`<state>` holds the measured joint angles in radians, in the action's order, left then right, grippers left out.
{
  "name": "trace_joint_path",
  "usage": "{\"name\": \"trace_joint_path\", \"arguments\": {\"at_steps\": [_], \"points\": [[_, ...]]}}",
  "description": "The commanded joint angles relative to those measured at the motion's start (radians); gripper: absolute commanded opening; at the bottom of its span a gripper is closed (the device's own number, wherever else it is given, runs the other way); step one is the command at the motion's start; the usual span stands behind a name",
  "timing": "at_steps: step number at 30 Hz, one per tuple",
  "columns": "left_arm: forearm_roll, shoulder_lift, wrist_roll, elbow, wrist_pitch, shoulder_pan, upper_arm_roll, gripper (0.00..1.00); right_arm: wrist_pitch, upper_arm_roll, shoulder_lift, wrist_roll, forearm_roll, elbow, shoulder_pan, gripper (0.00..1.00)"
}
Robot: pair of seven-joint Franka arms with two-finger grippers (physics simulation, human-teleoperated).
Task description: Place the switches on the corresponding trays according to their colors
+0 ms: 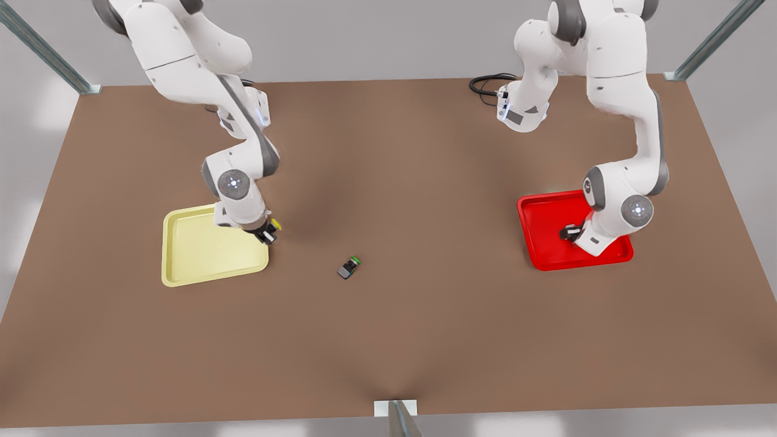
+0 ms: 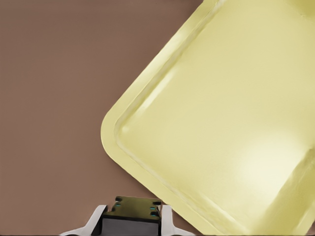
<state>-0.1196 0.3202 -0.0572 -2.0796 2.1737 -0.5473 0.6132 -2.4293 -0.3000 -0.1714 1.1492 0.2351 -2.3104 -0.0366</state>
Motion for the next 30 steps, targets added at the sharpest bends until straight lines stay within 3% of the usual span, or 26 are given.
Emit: {"name": "trace_joint_path", "arguments": {"at_steps": [1,6,7,9,10,11,17,23,24,25,26,28,30], "points": [[-0.011,-0.003,0.000,0.009,-0.008,0.001,-0.001,1.00,0.004,0.002,0.003,-0.011,-0.003,-0.003,0.004,0.47],[0.004,-0.017,-0.015,0.384,-0.293,-0.043,-0.033,1.00,-0.071,0.117,0.001,-0.335,-0.068,-0.106,-0.049,0.47],[0.027,-0.015,-0.010,0.504,-0.385,0.039,-0.123,1.00,-0.091,0.119,-0.007,-0.367,-0.068,-0.113,-0.060,0.48],[0.161,-0.020,-0.003,0.615,-0.469,0.228,-0.369,1.00,-0.091,0.125,-0.008,-0.376,-0.068,-0.112,-0.066,0.80],[0.219,-0.026,-0.001,0.635,-0.469,0.354,-0.527,1.00,-0.091,0.127,-0.008,-0.378,-0.068,-0.110,-0.066,0.88],[0.238,-0.032,0.000,0.636,-0.469,0.414,-0.596,1.00,-0.091,0.128,-0.008,-0.382,-0.068,-0.110,-0.066,0.90],[0.241,-0.027,0.000,0.636,-0.465,0.425,-0.612,1.00,-0.074,0.131,0.006,-0.416,-0.068,-0.090,-0.077,0.92],[0.241,-0.029,0.002,0.636,-0.468,0.425,-0.610,1.00,0.377,0.159,0.104,-0.655,-0.178,0.221,-0.077,0.91],[0.241,-0.030,0.002,0.636,-0.468,0.425,-0.610,1.00,0.513,0.176,0.119,-0.749,-0.210,0.334,-0.083,0.92],[0.241,-0.030,0.002,0.636,-0.468,0.425,-0.610,1.00,0.640,0.196,0.102,-0.848,-0.237,0.457,-0.082,1.00],[0.241,-0.030,0.002,0.636,-0.468,0.425,-0.610,1.00,0.769,0.214,0.082,-0.963,-0.237,0.594,-0.082,1.00],[0.241,-0.030,0.002,0.636,-0.468,0.425,-0.610,1.00,0.811,0.275,0.092,-1.241,-0.220,0.686,-0.080,1.00],[0.241,-0.029,0.002,0.636,-0.468,0.425,-0.610,1.00,0.852,0.286,0.082,-1.211,-0.218,0.726,-0.072,1.00]]}}
